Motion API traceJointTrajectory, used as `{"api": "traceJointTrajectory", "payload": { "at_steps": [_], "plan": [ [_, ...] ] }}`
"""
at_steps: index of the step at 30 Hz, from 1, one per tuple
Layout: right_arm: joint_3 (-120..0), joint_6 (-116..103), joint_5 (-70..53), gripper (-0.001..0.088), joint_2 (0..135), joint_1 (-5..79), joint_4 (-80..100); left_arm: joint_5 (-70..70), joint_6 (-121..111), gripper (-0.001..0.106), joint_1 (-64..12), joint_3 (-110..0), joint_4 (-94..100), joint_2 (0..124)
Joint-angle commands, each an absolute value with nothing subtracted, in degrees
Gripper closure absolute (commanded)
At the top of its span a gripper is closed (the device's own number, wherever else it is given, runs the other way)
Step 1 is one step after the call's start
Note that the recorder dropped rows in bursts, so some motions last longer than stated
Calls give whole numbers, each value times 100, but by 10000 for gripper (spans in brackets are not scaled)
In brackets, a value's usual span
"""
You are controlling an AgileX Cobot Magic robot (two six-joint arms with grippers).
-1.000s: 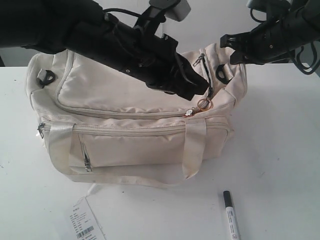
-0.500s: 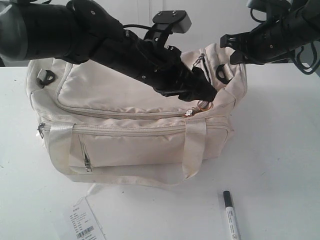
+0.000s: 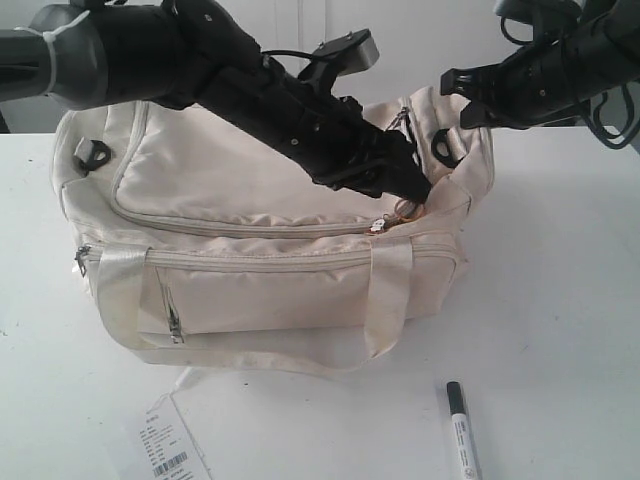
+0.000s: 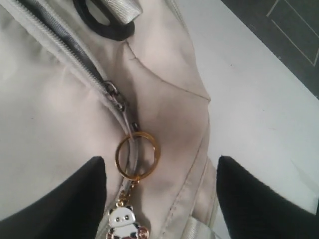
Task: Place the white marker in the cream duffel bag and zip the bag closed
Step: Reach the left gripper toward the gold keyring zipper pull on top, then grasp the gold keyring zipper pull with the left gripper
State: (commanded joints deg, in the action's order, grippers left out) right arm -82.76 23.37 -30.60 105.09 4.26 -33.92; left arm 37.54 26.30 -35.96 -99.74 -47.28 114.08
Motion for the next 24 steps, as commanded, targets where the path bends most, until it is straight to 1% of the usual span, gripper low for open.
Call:
{"api": "traceJointTrajectory", "payload": {
  "at_steps": [10, 18, 19, 23, 24],
  "plan": [
    [-8276, 2337, -3049, 868, 10509, 426, -3392, 4018, 2350, 397, -3596, -10414, -4839, 11885],
    [-8276, 2337, -3061, 868, 10509, 426, -3392, 4224, 2245, 407, -3596, -10414, -5276, 12037],
    [-8276, 2337, -3061, 868, 10509, 426, -3392, 4245, 2245, 433, -3596, -10414, -5265, 12047],
    [-8276, 2337, -3051, 868, 10509, 426, -3392, 4336, 2245, 605, -3596, -10414, -5241, 12047],
    [-8276, 2337, -3051, 868, 10509, 426, -3392, 4336, 2245, 629, -3596, -10414, -5197, 12047]
  ]
}}
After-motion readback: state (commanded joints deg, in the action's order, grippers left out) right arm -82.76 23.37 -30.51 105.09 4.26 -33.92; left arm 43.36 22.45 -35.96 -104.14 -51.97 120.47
